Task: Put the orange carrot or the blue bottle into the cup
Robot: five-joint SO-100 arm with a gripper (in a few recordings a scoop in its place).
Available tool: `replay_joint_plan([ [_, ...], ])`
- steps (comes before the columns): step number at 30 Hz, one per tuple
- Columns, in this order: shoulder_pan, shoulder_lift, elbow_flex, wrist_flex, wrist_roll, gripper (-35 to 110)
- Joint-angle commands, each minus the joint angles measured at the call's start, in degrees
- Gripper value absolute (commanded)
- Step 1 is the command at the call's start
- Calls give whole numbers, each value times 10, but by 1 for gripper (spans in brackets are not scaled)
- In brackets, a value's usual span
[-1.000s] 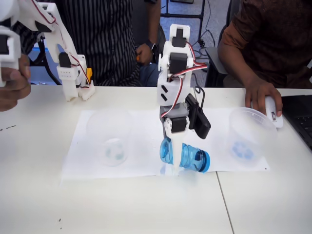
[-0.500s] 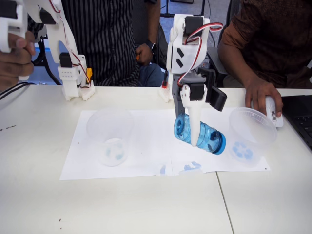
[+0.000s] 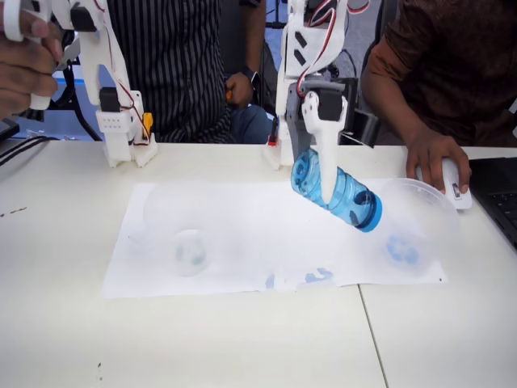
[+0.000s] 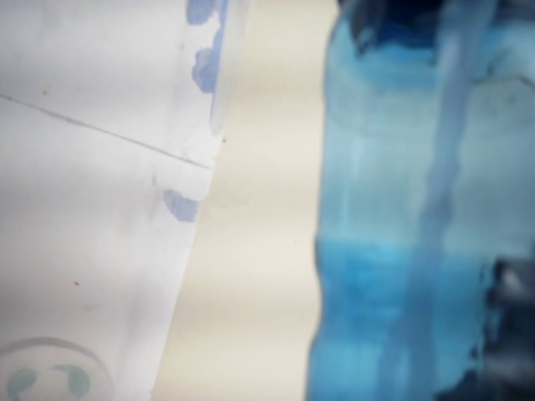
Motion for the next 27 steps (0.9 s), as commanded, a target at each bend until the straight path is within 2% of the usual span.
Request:
replay_joint_plan([
  [1,-33,102,-41,4,2,26],
  [12,-124,102,-38,4,85,26],
  [27,-227,83,-38,4,145,26],
])
